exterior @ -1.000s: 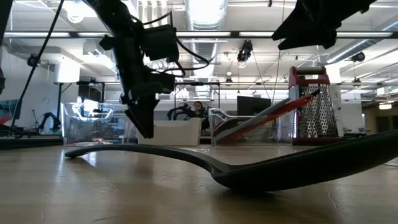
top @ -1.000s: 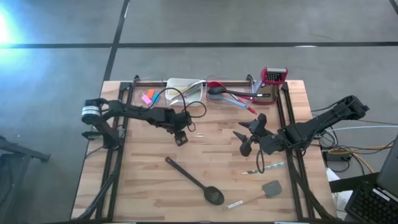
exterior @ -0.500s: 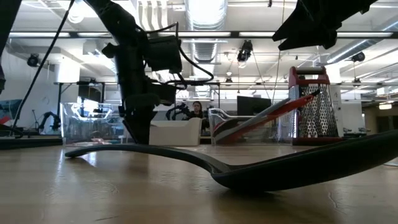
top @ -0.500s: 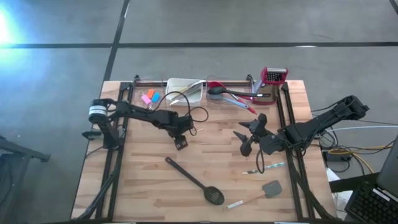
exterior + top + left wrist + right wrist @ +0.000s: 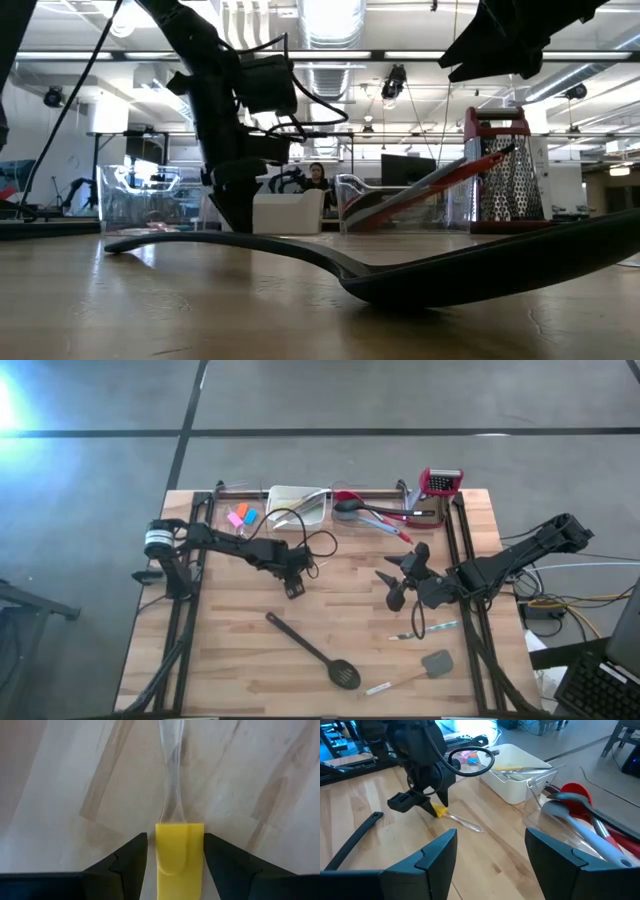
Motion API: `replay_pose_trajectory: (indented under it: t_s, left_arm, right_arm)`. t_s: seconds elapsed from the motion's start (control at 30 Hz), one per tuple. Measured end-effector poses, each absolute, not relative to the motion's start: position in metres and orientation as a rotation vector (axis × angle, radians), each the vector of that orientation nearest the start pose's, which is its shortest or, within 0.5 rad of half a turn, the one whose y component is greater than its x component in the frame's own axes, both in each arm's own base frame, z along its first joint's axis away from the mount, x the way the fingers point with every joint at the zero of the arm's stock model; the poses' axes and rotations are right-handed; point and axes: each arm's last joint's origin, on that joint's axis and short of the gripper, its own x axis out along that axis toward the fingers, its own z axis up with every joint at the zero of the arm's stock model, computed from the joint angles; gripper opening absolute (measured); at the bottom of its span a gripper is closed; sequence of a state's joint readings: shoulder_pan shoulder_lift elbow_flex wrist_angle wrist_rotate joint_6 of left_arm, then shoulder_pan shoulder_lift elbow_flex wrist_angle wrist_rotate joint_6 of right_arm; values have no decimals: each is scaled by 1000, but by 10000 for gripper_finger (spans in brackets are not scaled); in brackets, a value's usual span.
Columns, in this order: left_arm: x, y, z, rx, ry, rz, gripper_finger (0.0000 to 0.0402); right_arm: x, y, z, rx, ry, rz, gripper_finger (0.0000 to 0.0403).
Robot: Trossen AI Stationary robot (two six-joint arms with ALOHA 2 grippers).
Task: Pick & Place Kitchen Items
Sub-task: Put the yellow spatula into the left transparent bin
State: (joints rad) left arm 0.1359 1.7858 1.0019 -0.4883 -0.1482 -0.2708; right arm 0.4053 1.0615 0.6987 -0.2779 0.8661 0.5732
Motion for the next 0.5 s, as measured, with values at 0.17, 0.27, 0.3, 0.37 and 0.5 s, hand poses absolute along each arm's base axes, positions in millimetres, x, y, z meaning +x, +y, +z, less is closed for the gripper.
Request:
replay_pose_trajectory:
  t_s: [0.17, 0.27, 0.3, 0.37, 0.5]
  left_arm:
    - [319, 48, 126, -174, 1285, 363, 178]
    - [320, 47, 118, -166, 1313, 325, 134]
    - [320, 47, 117, -164, 1319, 312, 116]
    - [320, 47, 115, -146, 1332, 288, 78]
    - [320, 48, 117, -119, 1328, 267, 35]
  right_arm:
    - [202, 63, 251, 166, 373, -571, 226]
    - [202, 63, 251, 166, 373, -571, 226]
    - [202, 63, 251, 166, 373, -571, 226]
    - [202, 63, 251, 166, 373, -572, 226]
    - [202, 63, 251, 167, 373, -572, 226]
